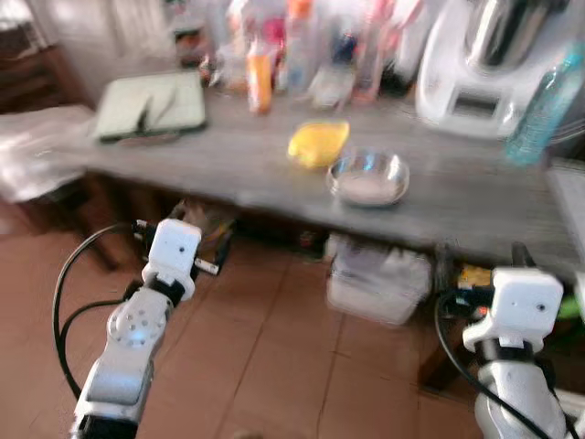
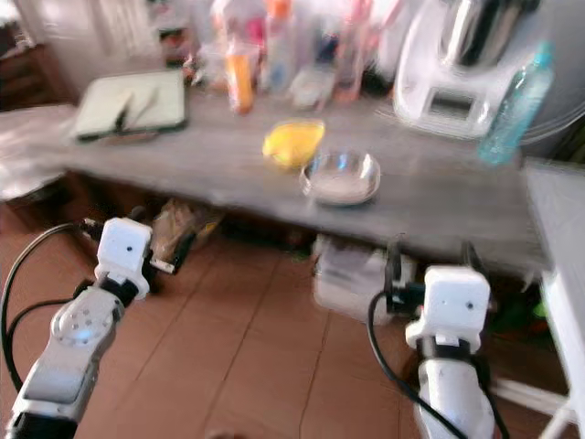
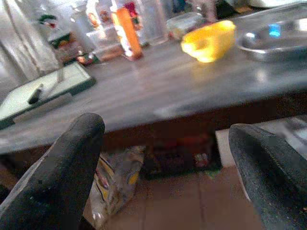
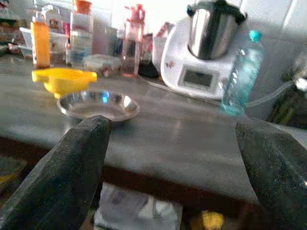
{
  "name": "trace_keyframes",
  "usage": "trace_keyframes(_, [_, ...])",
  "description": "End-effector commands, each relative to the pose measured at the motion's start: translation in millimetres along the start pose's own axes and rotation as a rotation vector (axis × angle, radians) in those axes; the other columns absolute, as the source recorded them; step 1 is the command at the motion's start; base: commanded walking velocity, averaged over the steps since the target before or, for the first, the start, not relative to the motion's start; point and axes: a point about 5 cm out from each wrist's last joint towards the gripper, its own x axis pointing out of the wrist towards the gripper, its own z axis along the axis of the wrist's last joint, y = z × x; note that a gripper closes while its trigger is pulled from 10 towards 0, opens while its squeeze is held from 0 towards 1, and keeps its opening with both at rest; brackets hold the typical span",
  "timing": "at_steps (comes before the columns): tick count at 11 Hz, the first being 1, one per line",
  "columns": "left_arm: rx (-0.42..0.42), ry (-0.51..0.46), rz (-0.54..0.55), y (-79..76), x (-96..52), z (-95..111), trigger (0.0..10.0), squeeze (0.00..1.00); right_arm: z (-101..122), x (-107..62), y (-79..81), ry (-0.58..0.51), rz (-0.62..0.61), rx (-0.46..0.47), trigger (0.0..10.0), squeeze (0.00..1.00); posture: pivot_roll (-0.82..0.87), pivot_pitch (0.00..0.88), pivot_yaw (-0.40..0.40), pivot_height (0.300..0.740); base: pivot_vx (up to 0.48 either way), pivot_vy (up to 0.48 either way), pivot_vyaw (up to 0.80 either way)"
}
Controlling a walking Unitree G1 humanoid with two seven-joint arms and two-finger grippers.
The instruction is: Setting the table
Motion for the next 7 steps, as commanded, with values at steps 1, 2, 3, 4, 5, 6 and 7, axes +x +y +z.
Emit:
trace_keyframes(1, [0.012,-0.012,-0.012,1.3,1.5,4.4,10.0,0.0,1.4,0.7,-1.9,-0.005,-0.013,-0.002,10.0,0.0,0.09,0.052,0.023,0.74,-0.304,0.0,0.0])
trace_keyframes(2, [0.008,-0.01,-0.022,-0.6,2.1,4.1,10.0,0.0,1.2,0.7,-2.9,-0.004,-0.012,-0.004,10.0,0.0,0.08,0.054,0.024,0.74,-0.3,0.0,0.0])
trace_keyframes(3, [0.008,-0.01,-0.022,-0.6,2.1,4.1,10.0,0.0,1.2,0.7,-2.9,-0.004,-0.012,-0.004,10.0,0.0,0.08,0.054,0.024,0.74,-0.3,0.0,0.0])
trace_keyframes(4, [0.009,-0.014,-0.032,-1.7,2.4,4.4,10.0,0.0,1.1,0.2,-3.1,-0.003,-0.013,-0.004,10.0,0.0,0.08,0.055,0.024,0.74,-0.266,0.0,0.0])
trace_keyframes(5, [0.008,-0.023,-0.052,-4.8,3.1,4.9,10.0,0.0,0.7,-1.2,-3.0,0.0,-0.015,-0.005,10.0,0.0,0.07,0.054,0.026,0.74,0.0,0.0,0.0])
trace_keyframes(6, [0.015,-0.039,-0.076,-10.6,5.5,6.8,10.0,0.0,0.6,-1.1,-3.5,0.0,-0.018,-0.01,10.0,0.0,0.07,0.053,0.028,0.74,0.0,0.0,0.0])
trace_keyframes(7, [0.014,-0.039,-0.082,-11.0,6.3,7.2,10.0,0.0,0.4,-0.6,-3.6,-0.001,-0.021,-0.01,10.0,0.0,0.07,0.053,0.039,0.74,0.0,0.0,0.0])
